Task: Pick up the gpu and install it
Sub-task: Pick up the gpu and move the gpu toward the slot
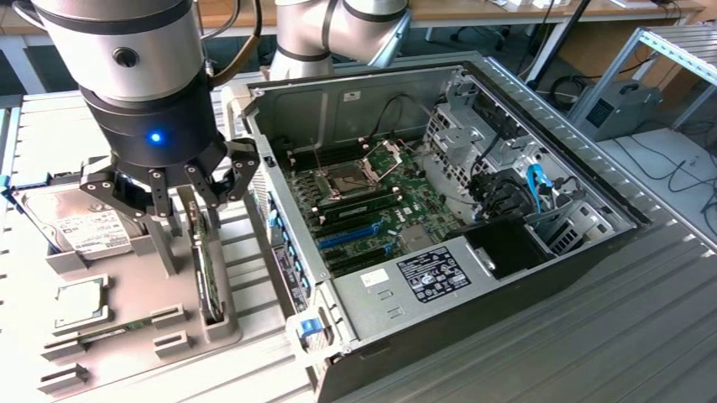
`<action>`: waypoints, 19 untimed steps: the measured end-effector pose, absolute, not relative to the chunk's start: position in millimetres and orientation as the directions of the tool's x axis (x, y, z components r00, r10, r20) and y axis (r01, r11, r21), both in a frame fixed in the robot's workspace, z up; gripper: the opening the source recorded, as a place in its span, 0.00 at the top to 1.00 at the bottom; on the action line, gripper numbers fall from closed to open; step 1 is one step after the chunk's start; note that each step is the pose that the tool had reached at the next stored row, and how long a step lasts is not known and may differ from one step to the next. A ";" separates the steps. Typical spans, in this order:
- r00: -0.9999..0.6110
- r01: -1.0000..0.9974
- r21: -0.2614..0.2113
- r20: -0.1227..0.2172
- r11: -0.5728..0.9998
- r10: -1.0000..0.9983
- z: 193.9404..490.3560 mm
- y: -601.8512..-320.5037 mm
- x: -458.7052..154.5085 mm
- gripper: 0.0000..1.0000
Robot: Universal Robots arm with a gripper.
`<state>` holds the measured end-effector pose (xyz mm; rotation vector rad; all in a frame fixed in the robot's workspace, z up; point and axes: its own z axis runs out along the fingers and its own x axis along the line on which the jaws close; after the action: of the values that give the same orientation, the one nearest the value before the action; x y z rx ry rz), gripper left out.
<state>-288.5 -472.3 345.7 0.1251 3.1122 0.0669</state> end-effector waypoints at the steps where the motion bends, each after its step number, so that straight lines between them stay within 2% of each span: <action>1: -0.996 0.080 0.044 -0.024 0.996 0.081 345.4 -471.8 -288.5 0.58; 19: -0.996 0.080 0.044 -0.024 0.996 0.081 331.7 -462.8 -288.5 0.58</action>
<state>-288.5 -462.8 331.7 0.1250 3.1123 0.0668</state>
